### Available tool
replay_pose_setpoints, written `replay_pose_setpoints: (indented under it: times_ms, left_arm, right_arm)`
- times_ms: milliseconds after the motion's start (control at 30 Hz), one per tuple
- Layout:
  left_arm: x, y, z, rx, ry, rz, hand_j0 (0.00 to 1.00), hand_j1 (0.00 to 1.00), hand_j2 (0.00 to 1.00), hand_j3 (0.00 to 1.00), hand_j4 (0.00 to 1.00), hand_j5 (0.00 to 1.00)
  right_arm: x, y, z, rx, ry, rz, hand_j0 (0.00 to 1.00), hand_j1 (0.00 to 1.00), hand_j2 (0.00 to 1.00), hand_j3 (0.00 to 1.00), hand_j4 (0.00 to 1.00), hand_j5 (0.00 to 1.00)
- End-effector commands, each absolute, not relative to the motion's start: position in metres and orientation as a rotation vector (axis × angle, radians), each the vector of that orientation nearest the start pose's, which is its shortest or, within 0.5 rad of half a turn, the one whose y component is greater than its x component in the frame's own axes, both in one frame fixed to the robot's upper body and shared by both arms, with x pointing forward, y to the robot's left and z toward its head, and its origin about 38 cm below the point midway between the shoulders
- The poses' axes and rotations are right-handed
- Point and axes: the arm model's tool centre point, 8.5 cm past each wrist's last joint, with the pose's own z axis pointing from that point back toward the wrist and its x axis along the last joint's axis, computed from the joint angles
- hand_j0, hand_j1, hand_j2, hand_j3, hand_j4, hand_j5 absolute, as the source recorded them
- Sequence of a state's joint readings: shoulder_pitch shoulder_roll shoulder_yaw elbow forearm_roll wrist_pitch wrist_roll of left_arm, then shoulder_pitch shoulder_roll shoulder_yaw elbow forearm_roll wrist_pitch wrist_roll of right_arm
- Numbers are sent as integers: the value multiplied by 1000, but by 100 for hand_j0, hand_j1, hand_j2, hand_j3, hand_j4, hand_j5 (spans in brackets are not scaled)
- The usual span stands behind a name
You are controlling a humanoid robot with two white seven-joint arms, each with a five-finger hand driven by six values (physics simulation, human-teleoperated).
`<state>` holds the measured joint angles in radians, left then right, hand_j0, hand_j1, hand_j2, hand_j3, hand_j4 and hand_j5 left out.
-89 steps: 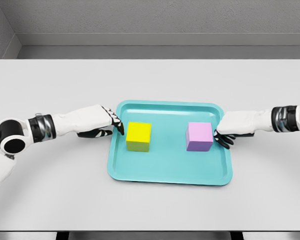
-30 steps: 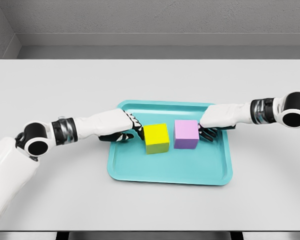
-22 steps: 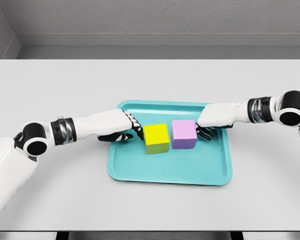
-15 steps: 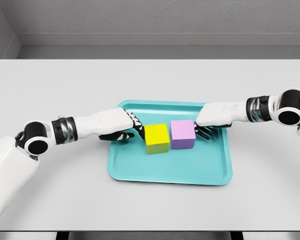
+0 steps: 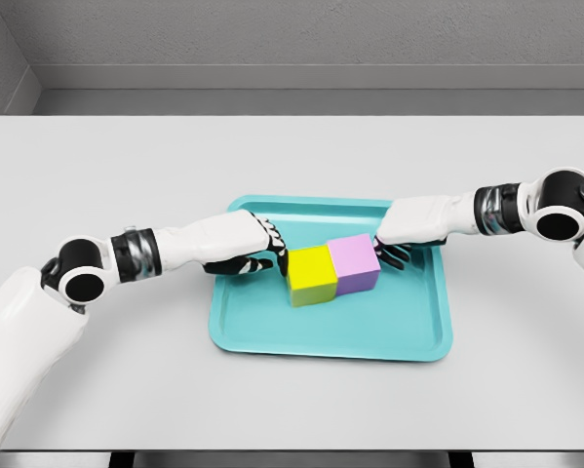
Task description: Push two cubes
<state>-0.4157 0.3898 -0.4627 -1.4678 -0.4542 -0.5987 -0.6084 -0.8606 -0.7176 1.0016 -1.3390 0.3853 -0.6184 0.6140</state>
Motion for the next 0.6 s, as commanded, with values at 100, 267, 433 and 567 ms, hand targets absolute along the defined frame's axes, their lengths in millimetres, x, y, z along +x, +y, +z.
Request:
replay_pose_setpoints:
  times_ms: [100,267,433,567]
  left_arm:
    - [401,170,136,29,-1658,-1942,41,41,41,41,41,41]
    - [402,172,137,35,-1658,-1938,39,39,39,39,39,39]
    - [402,173,137,37,-1657,-1937,39,39,39,39,39,39]
    - [402,173,138,37,-1659,-1935,39,39,39,39,39,39]
  right_arm:
    - [448,-242,165,236,1613,-3260,12,12,12,12,12,12]
    - [451,-249,161,247,1608,-3287,12,12,12,12,12,12]
    - [459,-251,177,308,1631,-3263,13,13,13,13,13,13]
    - [469,-256,202,403,1684,-3219,14,14,14,14,14,14]
